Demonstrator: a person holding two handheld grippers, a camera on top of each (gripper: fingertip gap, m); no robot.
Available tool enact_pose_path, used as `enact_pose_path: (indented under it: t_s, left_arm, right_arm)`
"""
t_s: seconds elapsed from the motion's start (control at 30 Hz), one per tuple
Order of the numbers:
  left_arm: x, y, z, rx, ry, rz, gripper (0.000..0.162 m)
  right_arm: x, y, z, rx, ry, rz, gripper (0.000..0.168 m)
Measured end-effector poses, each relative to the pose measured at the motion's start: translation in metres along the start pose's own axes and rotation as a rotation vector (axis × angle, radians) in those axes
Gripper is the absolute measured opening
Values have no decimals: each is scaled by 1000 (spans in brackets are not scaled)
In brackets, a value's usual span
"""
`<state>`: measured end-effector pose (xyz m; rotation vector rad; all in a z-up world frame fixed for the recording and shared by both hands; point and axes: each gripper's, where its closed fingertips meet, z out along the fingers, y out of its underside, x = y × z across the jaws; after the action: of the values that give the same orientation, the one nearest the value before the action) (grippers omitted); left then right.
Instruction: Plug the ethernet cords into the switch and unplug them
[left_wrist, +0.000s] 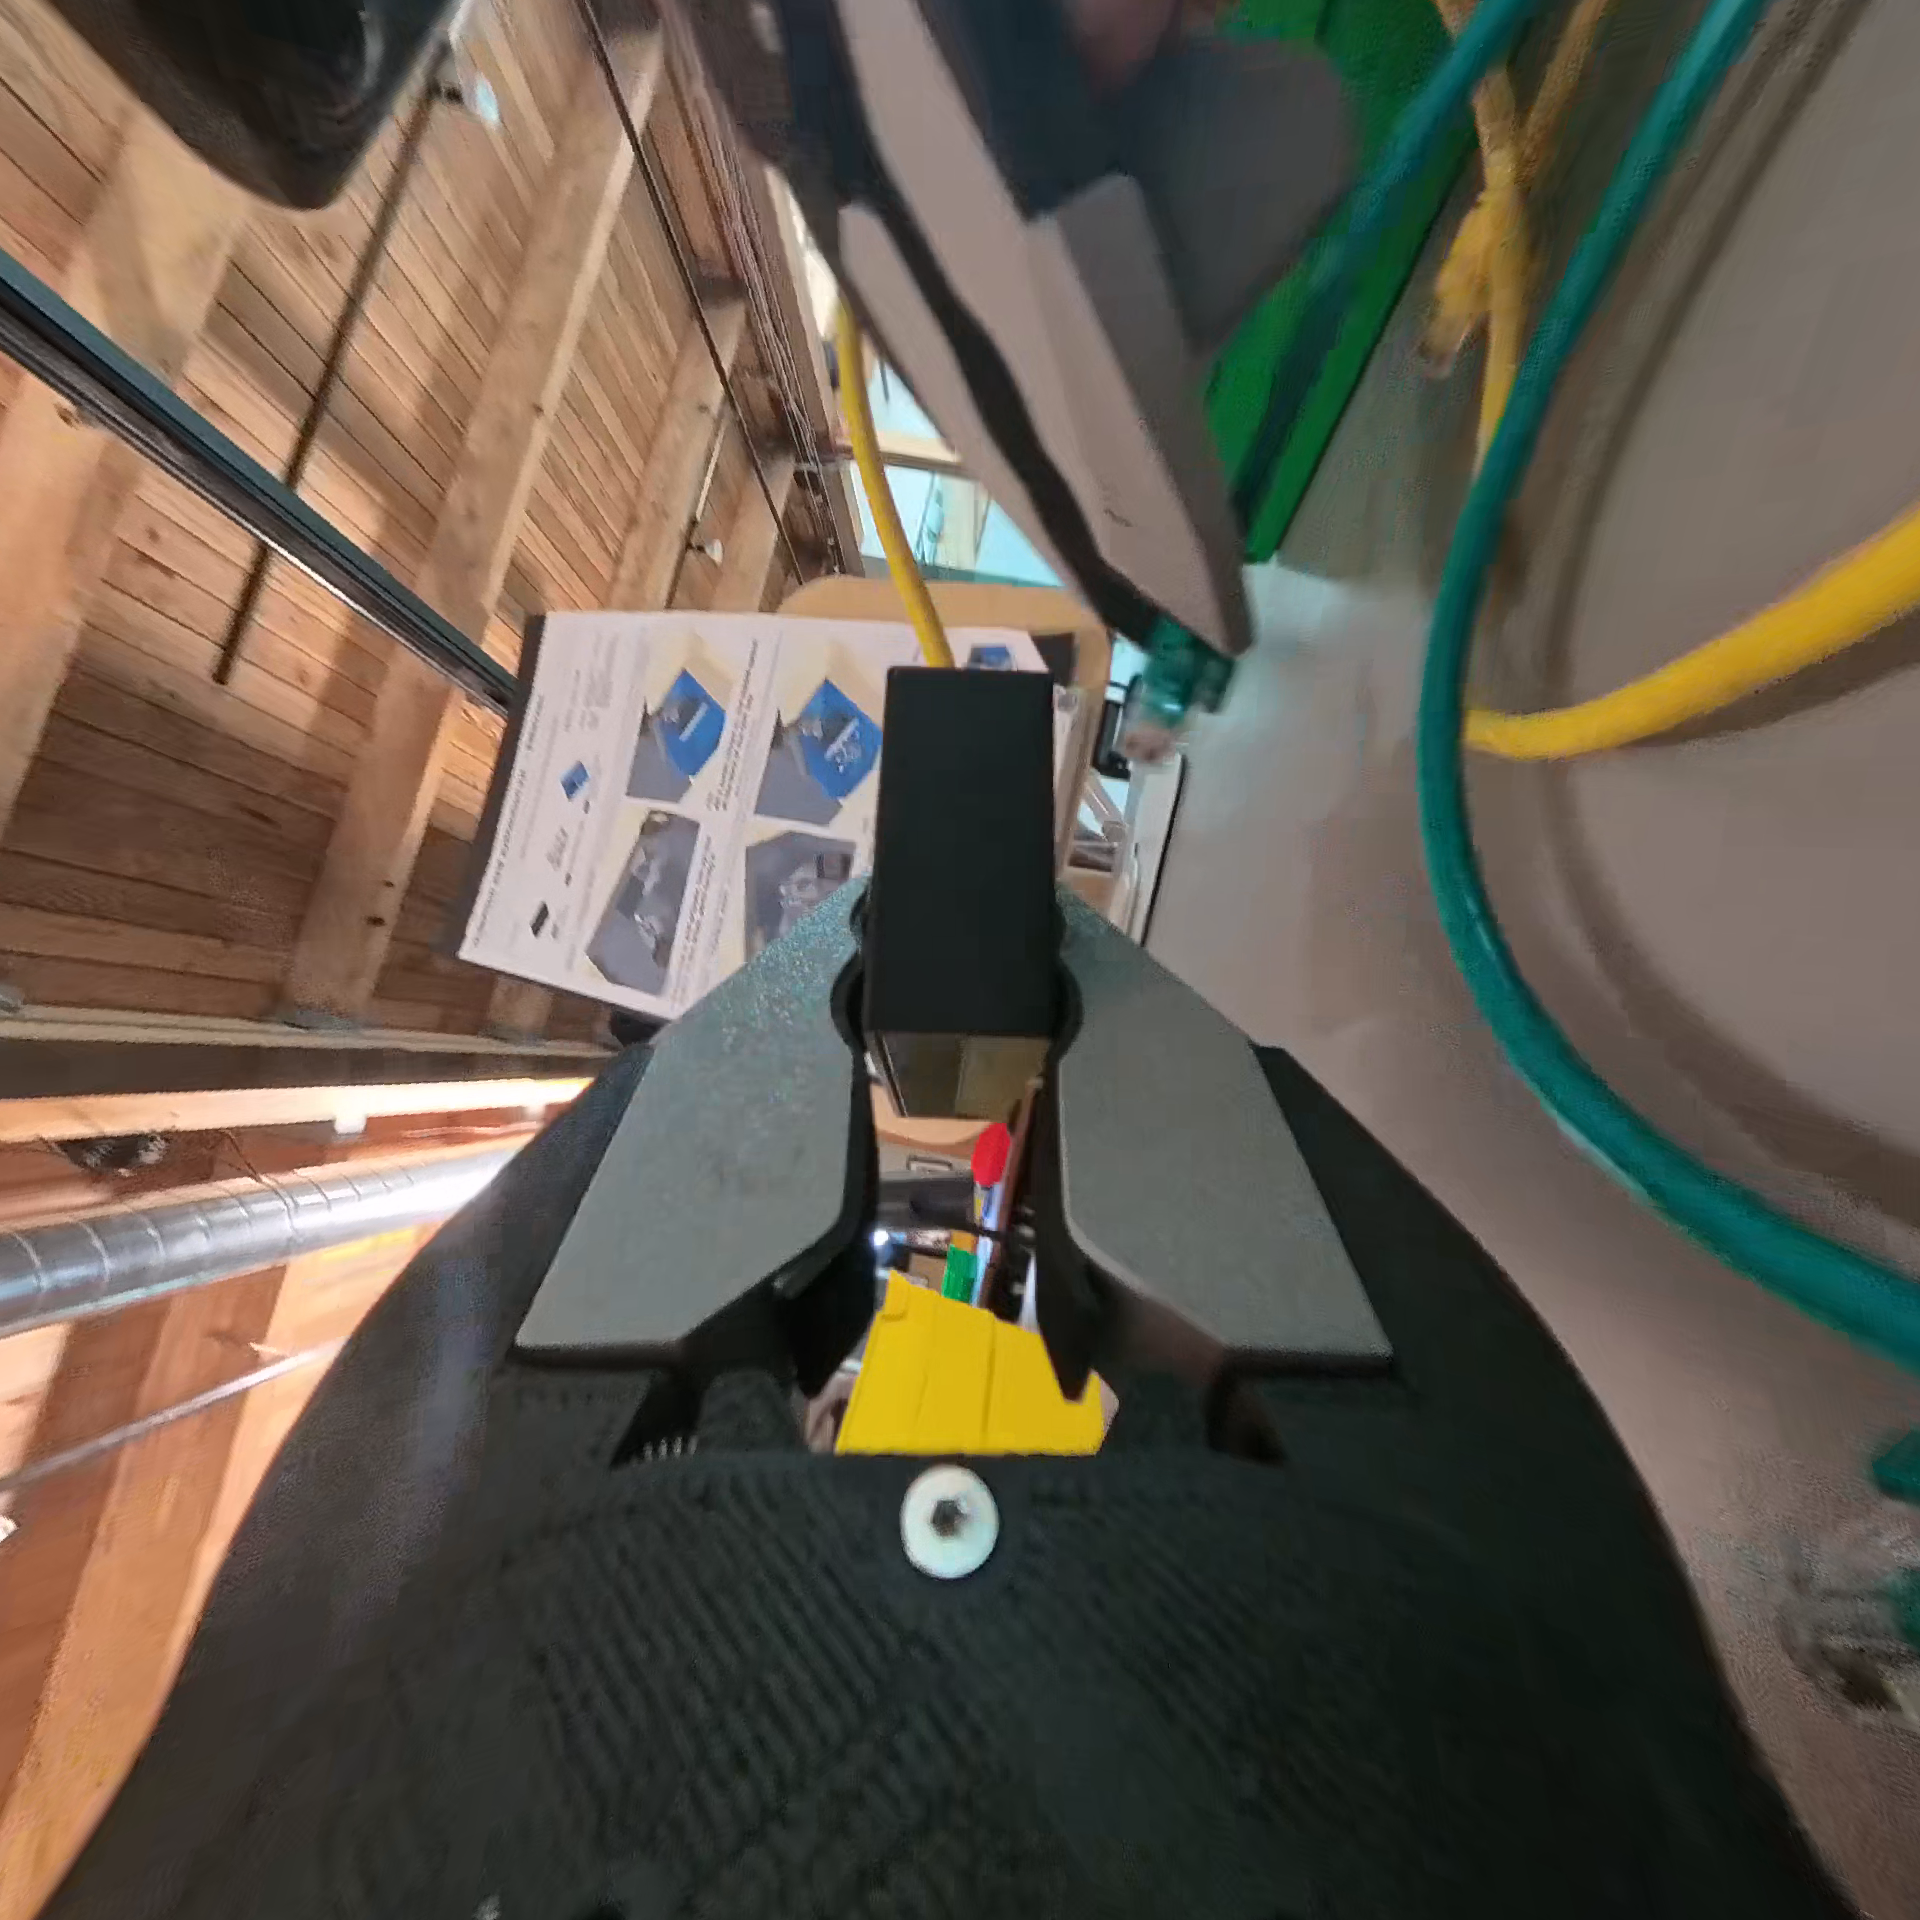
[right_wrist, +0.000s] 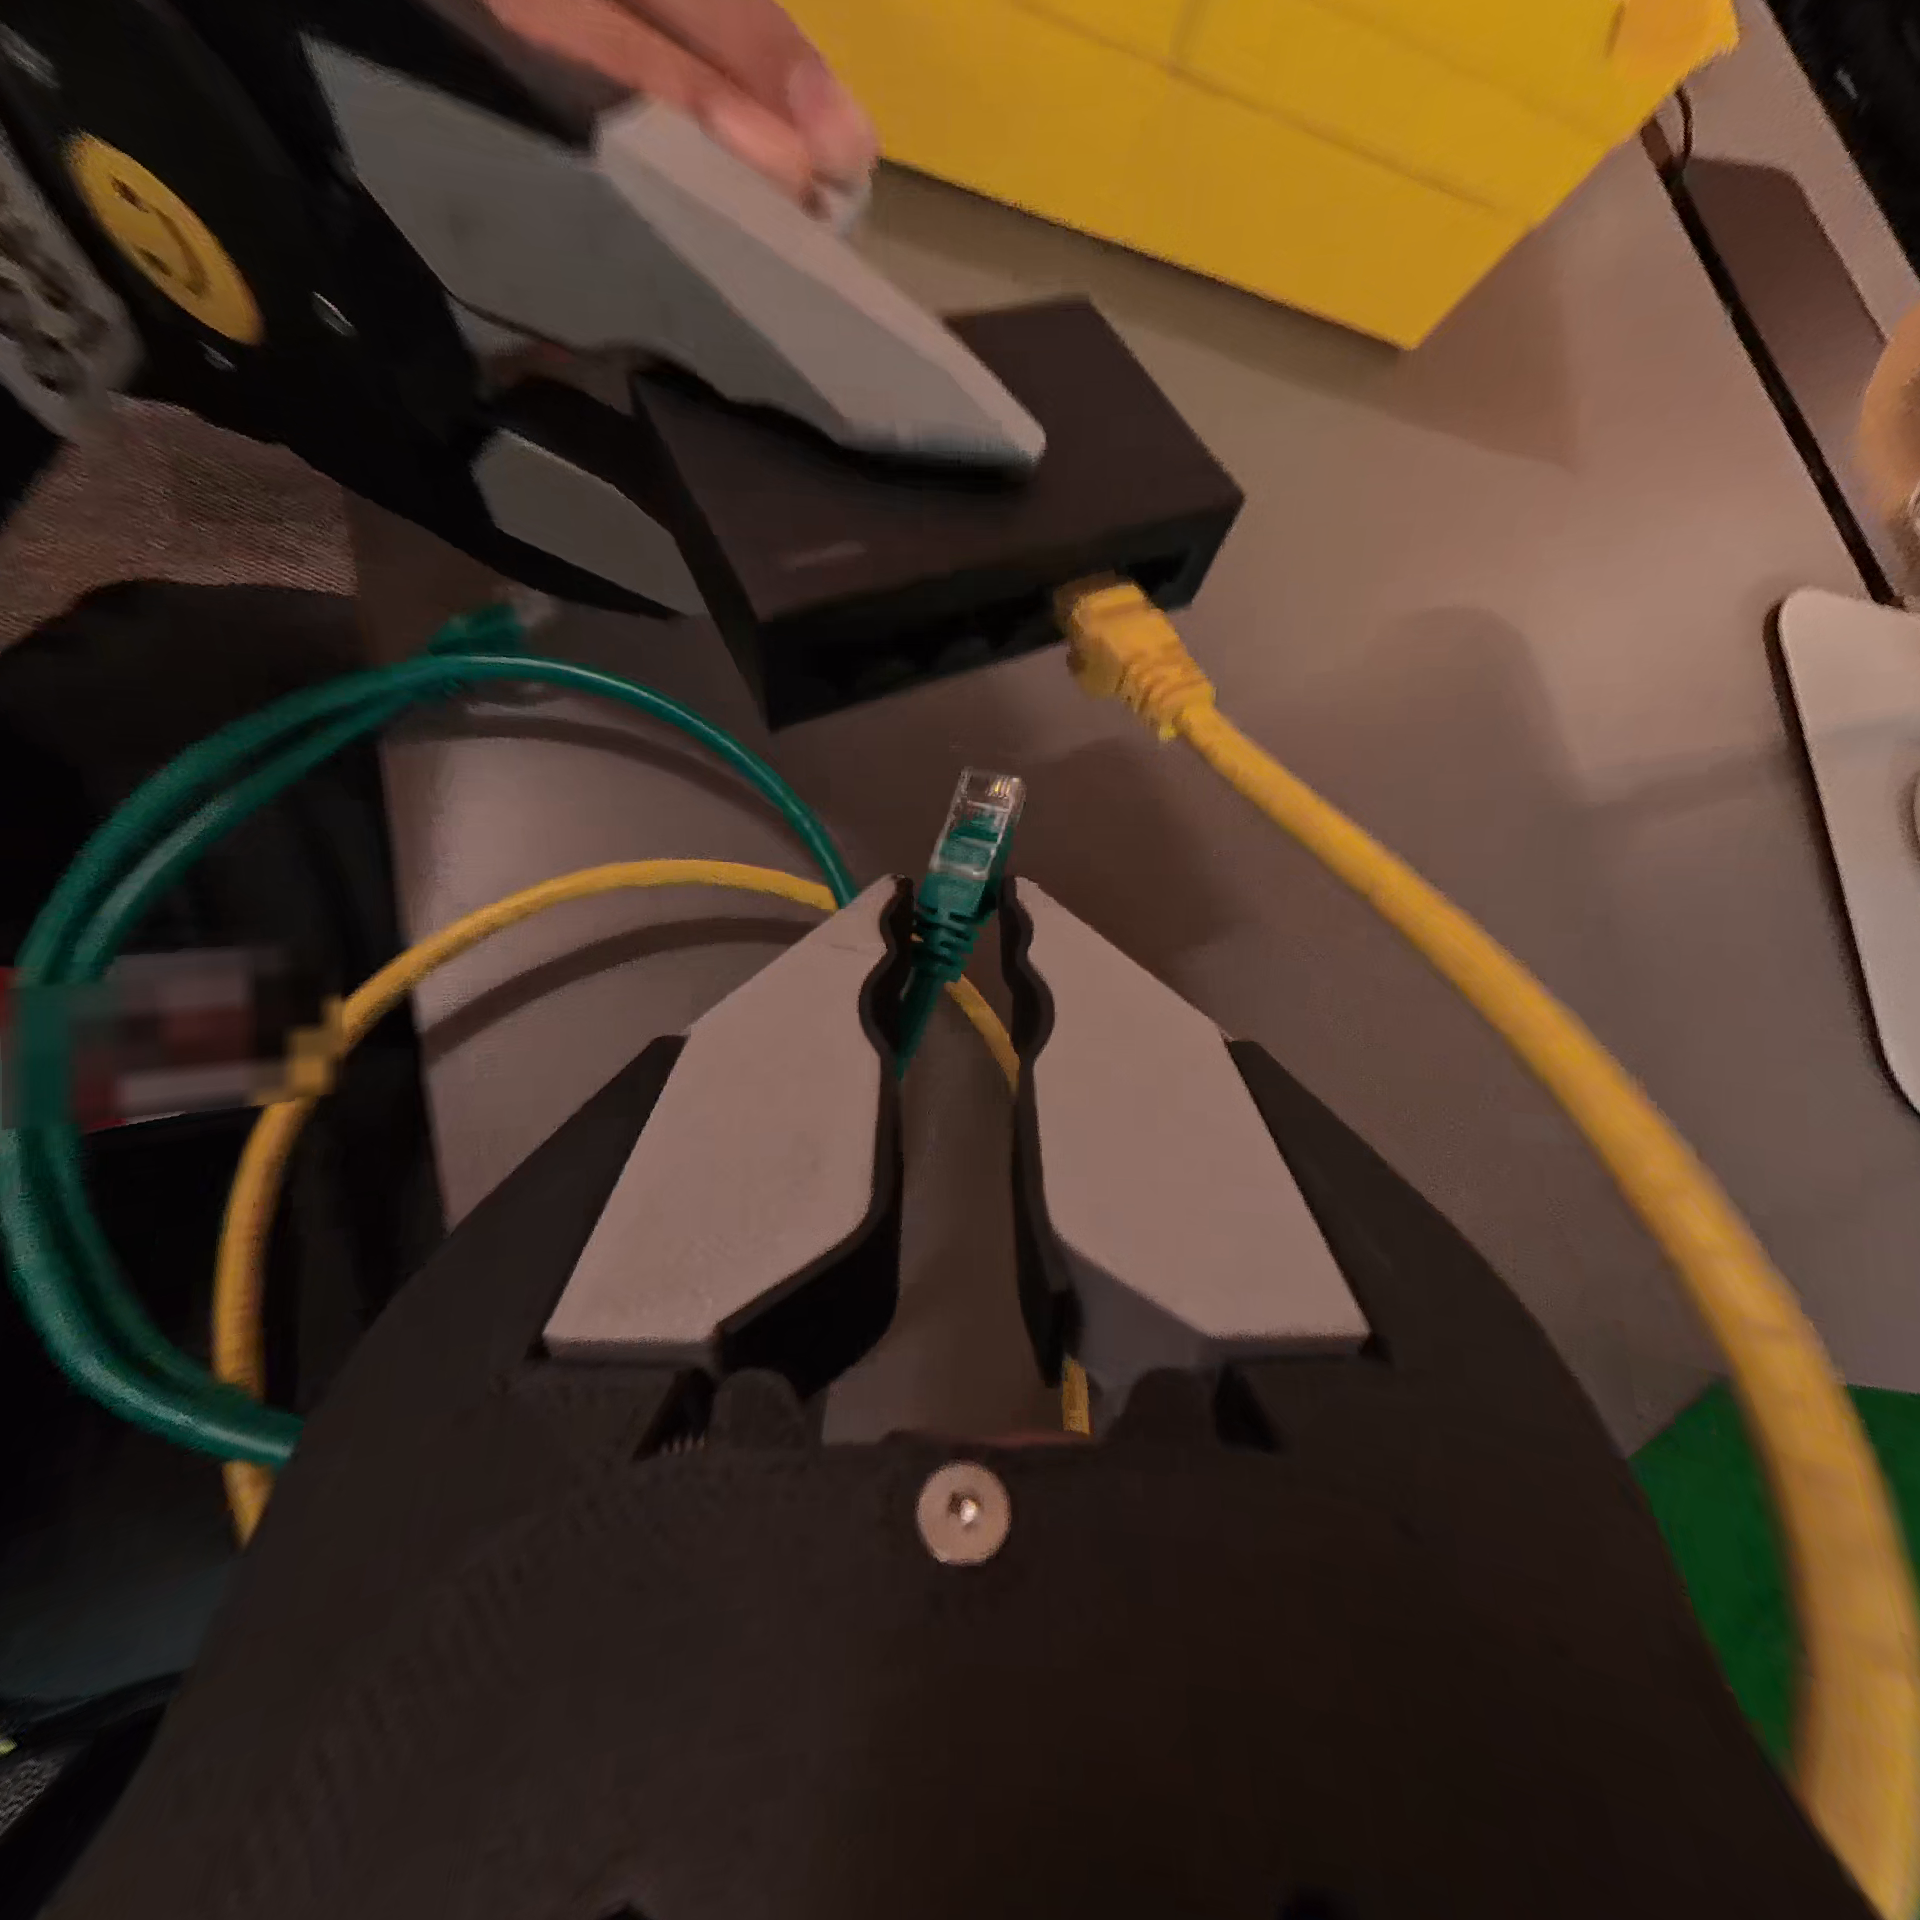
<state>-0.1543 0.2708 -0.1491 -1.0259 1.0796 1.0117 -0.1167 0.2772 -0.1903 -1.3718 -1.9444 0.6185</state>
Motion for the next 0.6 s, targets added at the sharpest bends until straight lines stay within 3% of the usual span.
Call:
enact_pose_path:
  t_s: [0.23,0.5,0.6]
  left_arm:
    - [9,35,10,-167,64,-107,26]
    - [14,50,11,-226,97,-193,27]
    - [16,50,10,-227,106,-185,27]
  right_arm:
    - [39,31,39,-60,155,71,22]
    - [15,14,5,-29,43,143,26]
    - [12,28,5,-86,105,105,25]
